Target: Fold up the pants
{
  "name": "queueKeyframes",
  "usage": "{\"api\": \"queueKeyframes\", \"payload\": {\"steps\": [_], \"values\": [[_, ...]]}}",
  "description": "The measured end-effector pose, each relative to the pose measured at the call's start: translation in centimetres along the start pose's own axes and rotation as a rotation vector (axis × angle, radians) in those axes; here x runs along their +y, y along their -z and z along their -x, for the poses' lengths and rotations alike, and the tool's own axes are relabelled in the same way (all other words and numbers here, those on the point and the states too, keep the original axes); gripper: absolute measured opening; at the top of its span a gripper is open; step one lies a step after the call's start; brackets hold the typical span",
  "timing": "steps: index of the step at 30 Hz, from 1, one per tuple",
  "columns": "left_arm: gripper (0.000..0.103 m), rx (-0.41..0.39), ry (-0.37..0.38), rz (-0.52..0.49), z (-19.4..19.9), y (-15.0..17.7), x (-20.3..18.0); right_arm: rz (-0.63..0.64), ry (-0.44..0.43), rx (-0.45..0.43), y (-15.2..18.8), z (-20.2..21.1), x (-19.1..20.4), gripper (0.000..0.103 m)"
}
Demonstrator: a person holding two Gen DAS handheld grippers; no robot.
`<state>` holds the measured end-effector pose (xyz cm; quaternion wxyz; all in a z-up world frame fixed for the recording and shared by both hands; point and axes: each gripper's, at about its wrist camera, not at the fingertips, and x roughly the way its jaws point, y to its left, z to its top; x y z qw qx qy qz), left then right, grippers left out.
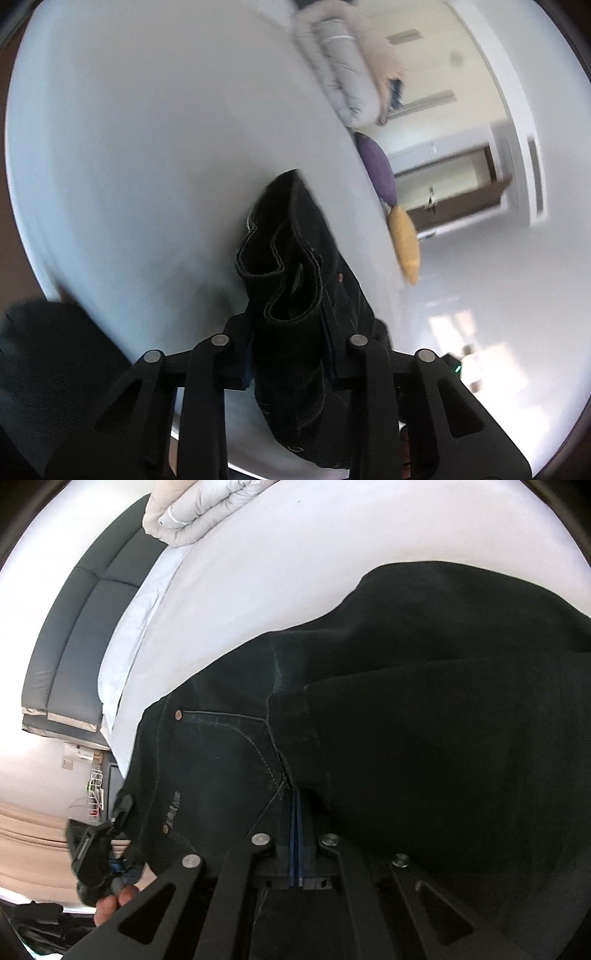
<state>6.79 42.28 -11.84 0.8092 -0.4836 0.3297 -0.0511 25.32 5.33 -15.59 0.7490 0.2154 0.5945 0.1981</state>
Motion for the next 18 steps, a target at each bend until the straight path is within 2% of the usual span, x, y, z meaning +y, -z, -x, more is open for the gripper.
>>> {"api": "queueKeyframes", "payload": {"steps": [9, 13, 15, 17, 18], "values": [[0.021, -0.032, -0.081, -0.385, -0.9, 1.3, -6.9, 0.002, 0.042, -0.004, -0.2, -0.7, 0.3, 0.0], [0.021, -0.029, -0.085, -0.525, -1.6, 2.8, -9.4, 0.016, 0.057, -0.025, 0.1, -1.3, 1.0, 0.0], [0.021, -0.022, -0.08, -0.588, -2.3, 3.6, -10.8, 0.012, 0.032, -0.033, 0.5, -1.2, 1.1, 0.0], [0.021, -0.018, -0.084, -0.652, -3.1, 4.3, -12.5, 0.004, -0.045, -0.044, 0.6, -0.7, 0.6, 0.0], [0.021, -0.015, -0.09, -0.682, -3.4, 4.6, -13.0, -0.018, -0.103, -0.041, 0.7, -0.2, -0.1, 0.008]]}}
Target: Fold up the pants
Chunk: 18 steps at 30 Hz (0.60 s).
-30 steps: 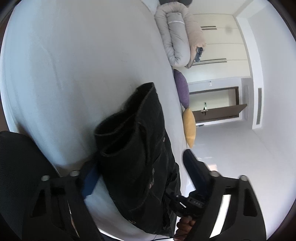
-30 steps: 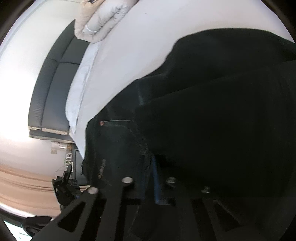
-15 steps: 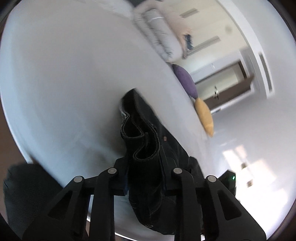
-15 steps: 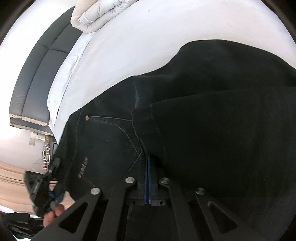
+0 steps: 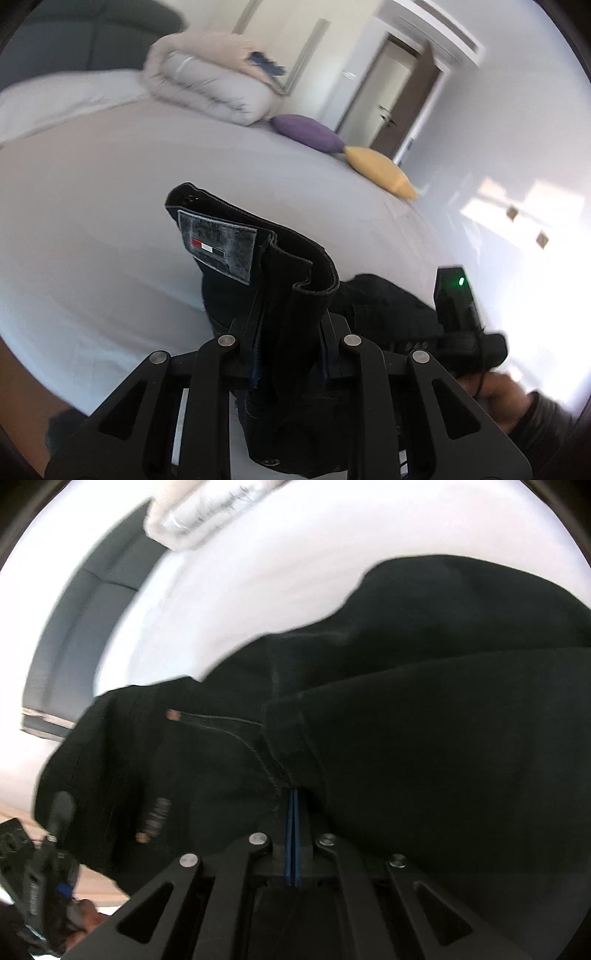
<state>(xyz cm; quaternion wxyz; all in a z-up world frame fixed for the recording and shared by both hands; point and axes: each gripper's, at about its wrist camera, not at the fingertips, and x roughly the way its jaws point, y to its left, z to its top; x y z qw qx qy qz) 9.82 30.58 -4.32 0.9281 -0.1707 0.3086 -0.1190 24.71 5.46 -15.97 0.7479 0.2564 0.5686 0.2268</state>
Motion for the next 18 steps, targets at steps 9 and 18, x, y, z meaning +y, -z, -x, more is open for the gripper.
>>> {"api": "queueKeyframes", "payload": {"steps": [9, 18], "values": [[0.021, 0.062, -0.048, -0.342, -5.1, 0.9, -8.7, 0.004, -0.287, -0.073, -1.7, 6.4, 0.8, 0.083], [0.021, 0.161, -0.064, -0.657, -10.6, 6.6, -15.3, 0.058, -0.247, -0.027, -1.9, 6.1, 0.6, 0.087]]}}
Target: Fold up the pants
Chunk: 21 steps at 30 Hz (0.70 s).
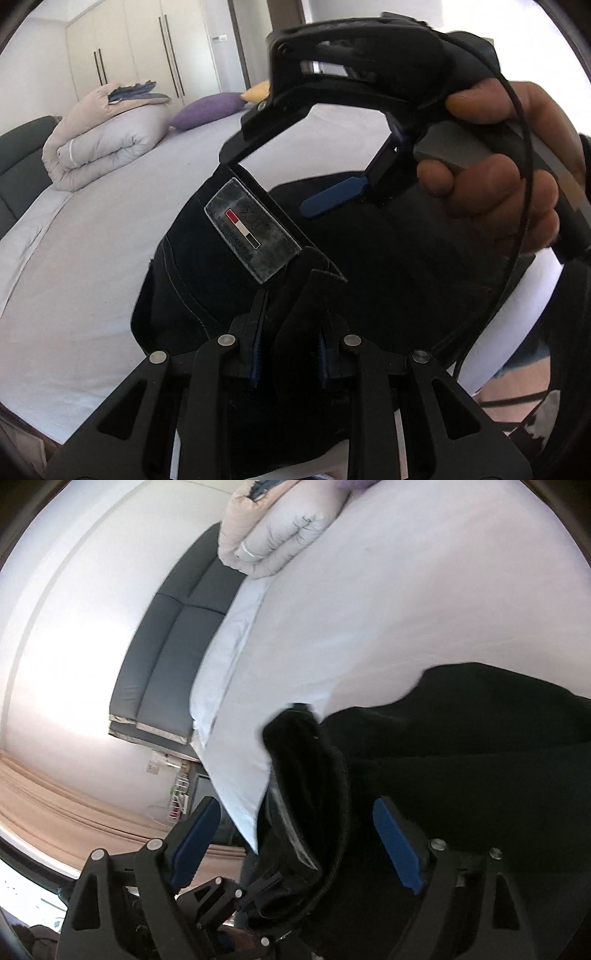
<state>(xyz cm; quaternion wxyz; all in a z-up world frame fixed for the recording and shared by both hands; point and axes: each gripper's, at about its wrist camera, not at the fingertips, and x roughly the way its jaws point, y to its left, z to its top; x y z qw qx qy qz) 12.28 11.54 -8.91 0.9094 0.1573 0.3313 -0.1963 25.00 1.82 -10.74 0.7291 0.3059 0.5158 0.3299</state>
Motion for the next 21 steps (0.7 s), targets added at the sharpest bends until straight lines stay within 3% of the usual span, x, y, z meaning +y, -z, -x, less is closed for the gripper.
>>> {"api": "queueKeyframes", "payload": {"steps": [4, 8, 14, 15, 16, 21], "values": [[0.021, 0.0, -0.009, -0.021, -1.0, 0.1, -0.8, -0.045, 0.052, 0.028, -0.6, -0.8, -1.8, 0.087], [0.021, 0.005, -0.022, -0.062, -0.4, 1.5, -2.7, -0.049, 0.033, 0.042, -1.2, -1.9, -1.9, 0.084], [0.021, 0.013, -0.023, -0.081, -0.4, 0.9, -2.8, 0.008, 0.1, 0.069, -2.3, -2.7, -0.9, 0.046], [0.021, 0.016, -0.02, -0.082, -0.5, 0.9, -3.0, 0.032, 0.129, 0.073, -2.4, -2.8, -0.6, 0.027], [0.021, 0.017, -0.017, -0.085, -0.6, 0.9, -3.1, 0.048, 0.148, 0.075, -2.5, -2.9, -0.3, 0.018], [0.021, 0.011, 0.011, -0.081, 0.0, 0.3, -2.9, 0.107, 0.237, 0.036, -2.1, -1.8, 0.9, 0.013]]}}
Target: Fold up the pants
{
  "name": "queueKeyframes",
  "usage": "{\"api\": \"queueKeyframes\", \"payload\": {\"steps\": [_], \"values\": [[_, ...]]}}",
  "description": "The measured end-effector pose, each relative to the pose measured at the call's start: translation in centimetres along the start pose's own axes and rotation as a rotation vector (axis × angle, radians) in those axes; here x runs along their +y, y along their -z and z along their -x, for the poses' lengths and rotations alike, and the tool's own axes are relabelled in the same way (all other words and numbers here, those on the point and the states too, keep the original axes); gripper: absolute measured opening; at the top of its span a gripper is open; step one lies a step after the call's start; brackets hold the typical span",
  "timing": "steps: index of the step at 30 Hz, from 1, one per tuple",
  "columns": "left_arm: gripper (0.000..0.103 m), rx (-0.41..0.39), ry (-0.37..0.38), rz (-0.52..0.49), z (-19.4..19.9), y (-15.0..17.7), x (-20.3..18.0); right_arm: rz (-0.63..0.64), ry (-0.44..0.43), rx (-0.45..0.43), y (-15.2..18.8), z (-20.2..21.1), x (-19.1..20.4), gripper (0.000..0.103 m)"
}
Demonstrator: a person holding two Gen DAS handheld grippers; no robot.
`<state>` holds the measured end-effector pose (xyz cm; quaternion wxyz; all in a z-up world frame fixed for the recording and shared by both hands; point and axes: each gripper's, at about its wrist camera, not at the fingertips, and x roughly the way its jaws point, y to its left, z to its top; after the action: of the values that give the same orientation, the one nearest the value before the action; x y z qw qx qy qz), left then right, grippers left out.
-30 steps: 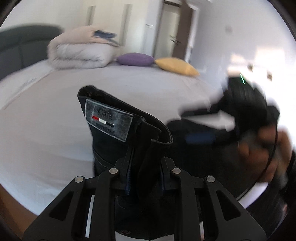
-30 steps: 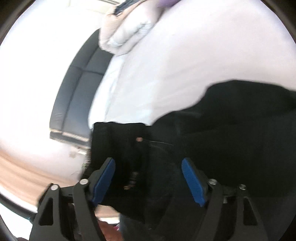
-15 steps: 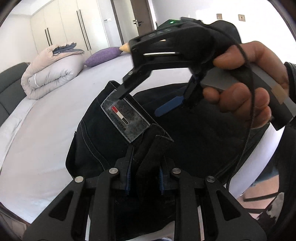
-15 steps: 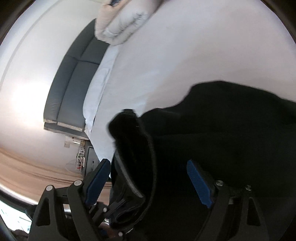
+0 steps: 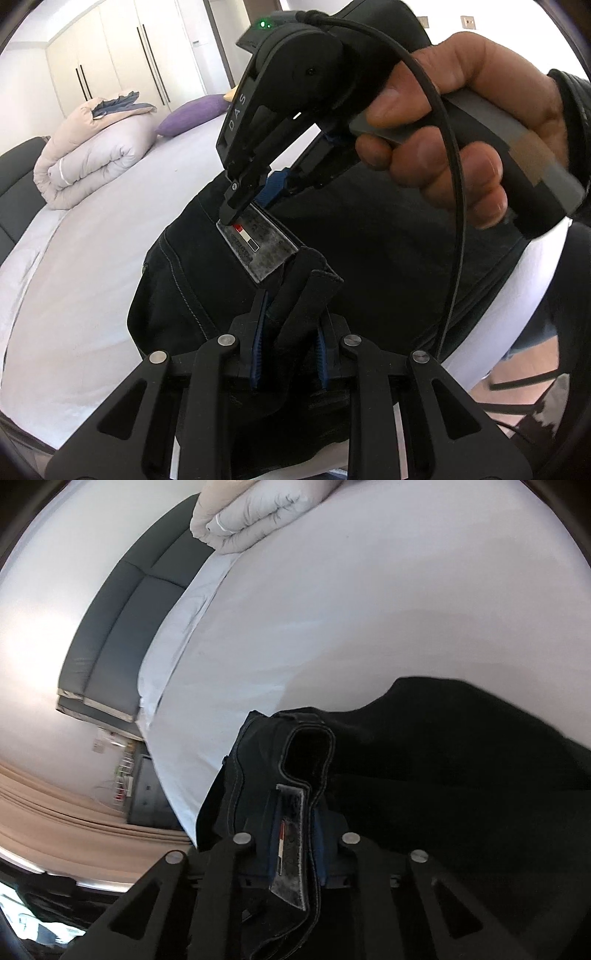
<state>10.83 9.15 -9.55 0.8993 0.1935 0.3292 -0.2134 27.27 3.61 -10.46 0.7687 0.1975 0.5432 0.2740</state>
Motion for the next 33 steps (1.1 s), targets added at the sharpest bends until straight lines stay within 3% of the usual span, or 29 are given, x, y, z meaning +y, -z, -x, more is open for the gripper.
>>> {"api": "queueKeyframes", "payload": {"steps": [7, 15, 25, 33], "values": [[0.021, -0.014, 0.109, 0.028, 0.7, -2.1, -1.0, 0.031, 0.067, -0.067, 1.0, 3.8, -1.2, 0.011], [0.019, -0.039, 0.19, -0.045, 0.4, -4.7, -5.1, 0.001, 0.143, -0.116, 1.9, 7.9, -4.4, 0.011], [0.018, -0.013, 0.279, -0.131, -1.7, -6.2, -9.7, -0.099, 0.156, -0.141, 4.3, 11.0, -10.3, 0.01], [0.018, 0.002, 0.292, -0.157, -3.1, -7.3, -9.8, -0.128, 0.139, -0.156, 4.9, 11.5, -12.0, 0.01]]}}
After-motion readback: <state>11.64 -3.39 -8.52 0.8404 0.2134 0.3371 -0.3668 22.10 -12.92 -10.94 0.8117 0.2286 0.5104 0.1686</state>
